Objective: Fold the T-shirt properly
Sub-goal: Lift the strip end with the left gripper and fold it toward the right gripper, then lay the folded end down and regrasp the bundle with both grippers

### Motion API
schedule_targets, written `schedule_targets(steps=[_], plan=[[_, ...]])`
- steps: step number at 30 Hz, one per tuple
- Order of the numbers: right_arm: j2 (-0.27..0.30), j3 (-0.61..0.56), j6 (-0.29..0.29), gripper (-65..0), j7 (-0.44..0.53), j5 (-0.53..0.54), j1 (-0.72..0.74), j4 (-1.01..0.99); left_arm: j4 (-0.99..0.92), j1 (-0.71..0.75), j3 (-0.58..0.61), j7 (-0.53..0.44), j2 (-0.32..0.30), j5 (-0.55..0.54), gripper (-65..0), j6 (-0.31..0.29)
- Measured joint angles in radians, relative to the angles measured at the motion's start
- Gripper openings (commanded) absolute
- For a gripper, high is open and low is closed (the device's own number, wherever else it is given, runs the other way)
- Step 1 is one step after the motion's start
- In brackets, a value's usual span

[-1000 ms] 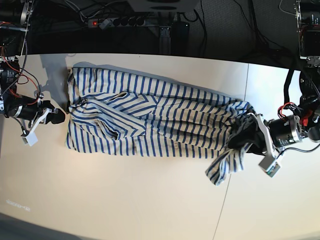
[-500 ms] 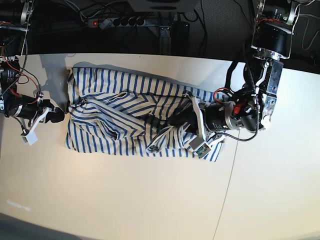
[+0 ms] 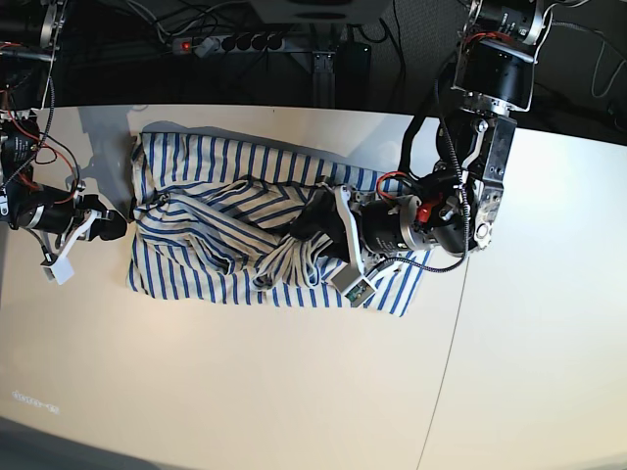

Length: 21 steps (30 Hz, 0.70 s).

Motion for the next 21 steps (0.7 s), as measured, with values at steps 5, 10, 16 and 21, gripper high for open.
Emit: schedule_targets(steps=[5, 10, 16, 21], plan=[[0.000, 0.000, 0.000, -65.0, 0.011, 0.000, 0.000, 0.000, 0.000, 0.000, 0.000, 0.019, 0.059, -0.041, -41.5, 0.001], [0.000, 0.000, 0.000, -65.0, 0.011, 0.000, 0.000, 0.000, 0.000, 0.000, -0.003, 0.021, 0.121, -0.039, -41.5, 0.002], [0.000, 0.000, 0.000, -65.0, 0.011, 0.000, 0.000, 0.000, 0.000, -0.006, -0.002, -0.001, 0.141, 0.079, -29.5, 0.001], [0.000, 0.000, 0.000, -65.0, 0.011, 0.000, 0.000, 0.000, -0.003, -0.011, -0.002, -0.035, 0.129, 0.108, -22.7, 0.002]])
